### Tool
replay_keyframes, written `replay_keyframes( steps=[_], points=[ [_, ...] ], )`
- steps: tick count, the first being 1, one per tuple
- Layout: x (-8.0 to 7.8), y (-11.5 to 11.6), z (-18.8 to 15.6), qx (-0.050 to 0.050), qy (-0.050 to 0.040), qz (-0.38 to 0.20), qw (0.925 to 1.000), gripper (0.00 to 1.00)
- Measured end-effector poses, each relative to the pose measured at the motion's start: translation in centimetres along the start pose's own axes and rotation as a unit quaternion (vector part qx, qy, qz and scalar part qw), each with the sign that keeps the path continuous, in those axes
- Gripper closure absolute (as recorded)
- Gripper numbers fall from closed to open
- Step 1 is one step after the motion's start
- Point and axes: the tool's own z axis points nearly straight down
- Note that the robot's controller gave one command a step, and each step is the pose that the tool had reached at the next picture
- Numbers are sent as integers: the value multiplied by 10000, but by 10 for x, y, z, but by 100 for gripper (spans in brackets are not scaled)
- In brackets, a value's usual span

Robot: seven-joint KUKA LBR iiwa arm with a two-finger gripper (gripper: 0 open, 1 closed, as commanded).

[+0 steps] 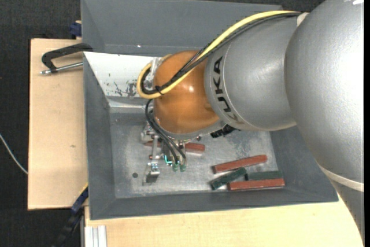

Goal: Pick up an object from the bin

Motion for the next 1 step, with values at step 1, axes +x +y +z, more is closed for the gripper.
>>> replay_keyframes(
  steps=[1],
  points=[
    [-2,-1,-4,-7,-33,10,10000,0]
  ],
)
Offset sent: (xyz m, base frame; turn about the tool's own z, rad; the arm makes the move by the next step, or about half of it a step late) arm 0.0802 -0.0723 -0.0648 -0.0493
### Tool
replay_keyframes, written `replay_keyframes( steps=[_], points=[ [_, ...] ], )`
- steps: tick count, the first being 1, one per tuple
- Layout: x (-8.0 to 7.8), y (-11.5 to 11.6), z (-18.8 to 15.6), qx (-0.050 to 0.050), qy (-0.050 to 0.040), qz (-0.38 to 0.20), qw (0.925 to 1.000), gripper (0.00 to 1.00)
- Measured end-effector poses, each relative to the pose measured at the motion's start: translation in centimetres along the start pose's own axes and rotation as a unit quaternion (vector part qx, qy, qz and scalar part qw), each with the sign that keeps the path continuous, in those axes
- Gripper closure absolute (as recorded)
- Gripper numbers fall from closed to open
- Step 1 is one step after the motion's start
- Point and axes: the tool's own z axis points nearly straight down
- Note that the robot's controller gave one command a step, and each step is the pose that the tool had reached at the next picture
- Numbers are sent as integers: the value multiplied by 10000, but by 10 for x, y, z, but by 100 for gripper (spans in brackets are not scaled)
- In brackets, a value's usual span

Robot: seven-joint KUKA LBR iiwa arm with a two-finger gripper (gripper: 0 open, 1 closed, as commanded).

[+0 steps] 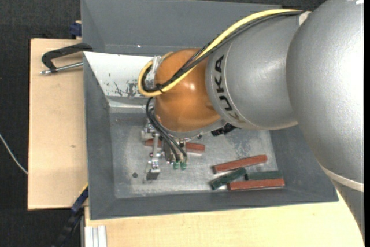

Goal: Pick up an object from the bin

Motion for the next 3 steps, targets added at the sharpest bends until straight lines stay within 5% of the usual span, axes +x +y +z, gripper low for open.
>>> replay_keyframes(
  steps=[1,3],
  points=[
    [-76,-62,59,-38,-74,-276,9996,0],
    [-78,-58,55,-32,-47,-297,9995,0]
  ],
)
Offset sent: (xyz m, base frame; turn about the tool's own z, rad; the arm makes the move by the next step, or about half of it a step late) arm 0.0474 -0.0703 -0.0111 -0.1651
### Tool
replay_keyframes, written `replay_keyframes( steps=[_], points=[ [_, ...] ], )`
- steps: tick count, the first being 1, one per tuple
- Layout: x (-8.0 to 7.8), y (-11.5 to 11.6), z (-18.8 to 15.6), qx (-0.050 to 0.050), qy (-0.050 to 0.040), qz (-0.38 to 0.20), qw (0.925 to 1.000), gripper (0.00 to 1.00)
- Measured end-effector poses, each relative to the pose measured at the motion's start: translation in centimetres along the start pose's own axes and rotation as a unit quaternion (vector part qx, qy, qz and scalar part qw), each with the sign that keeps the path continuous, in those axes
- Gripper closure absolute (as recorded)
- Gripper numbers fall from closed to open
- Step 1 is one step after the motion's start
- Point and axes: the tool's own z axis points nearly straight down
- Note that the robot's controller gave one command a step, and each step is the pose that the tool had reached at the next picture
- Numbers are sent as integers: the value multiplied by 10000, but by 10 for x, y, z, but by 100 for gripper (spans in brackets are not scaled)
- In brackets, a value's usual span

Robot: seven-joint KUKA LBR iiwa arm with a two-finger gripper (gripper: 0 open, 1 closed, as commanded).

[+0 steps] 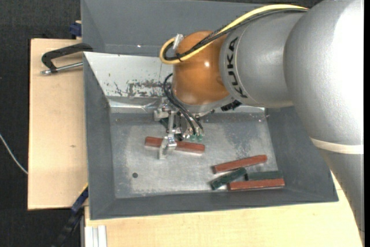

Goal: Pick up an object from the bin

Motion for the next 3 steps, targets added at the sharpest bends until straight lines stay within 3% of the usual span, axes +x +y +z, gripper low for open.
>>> replay_keyframes(
  steps=[1,2,3],
  points=[
    [3,-8,4,-38,-63,-255,9996,0],
    [2,-21,5,-32,-122,-160,9998,100],
    [2,-21,5,-30,-121,-150,9998,100]
  ],
)
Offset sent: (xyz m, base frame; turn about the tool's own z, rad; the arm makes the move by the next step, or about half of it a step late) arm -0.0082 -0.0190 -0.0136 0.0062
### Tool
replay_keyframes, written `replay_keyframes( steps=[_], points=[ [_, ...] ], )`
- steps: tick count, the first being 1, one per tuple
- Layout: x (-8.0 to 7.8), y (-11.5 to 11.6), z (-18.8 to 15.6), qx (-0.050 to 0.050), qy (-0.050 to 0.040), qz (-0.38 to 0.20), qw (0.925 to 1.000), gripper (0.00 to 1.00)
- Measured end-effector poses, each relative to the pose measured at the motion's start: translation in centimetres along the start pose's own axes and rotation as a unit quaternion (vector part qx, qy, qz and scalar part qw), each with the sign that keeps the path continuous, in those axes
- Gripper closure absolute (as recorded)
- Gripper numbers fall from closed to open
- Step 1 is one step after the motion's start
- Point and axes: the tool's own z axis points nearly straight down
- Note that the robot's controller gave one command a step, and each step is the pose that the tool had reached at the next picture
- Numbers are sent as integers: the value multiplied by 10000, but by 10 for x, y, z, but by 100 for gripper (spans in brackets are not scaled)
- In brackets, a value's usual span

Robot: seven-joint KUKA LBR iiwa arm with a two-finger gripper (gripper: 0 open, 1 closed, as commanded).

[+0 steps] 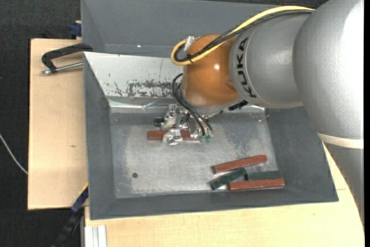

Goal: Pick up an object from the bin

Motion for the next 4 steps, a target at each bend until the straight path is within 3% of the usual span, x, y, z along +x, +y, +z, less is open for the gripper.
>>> replay_keyframes(
  steps=[2,4],
  points=[
    [2,-1,-7,42,111,-4,9999,100],
    [2,-1,-22,50,141,1,9999,100]
  ],
)
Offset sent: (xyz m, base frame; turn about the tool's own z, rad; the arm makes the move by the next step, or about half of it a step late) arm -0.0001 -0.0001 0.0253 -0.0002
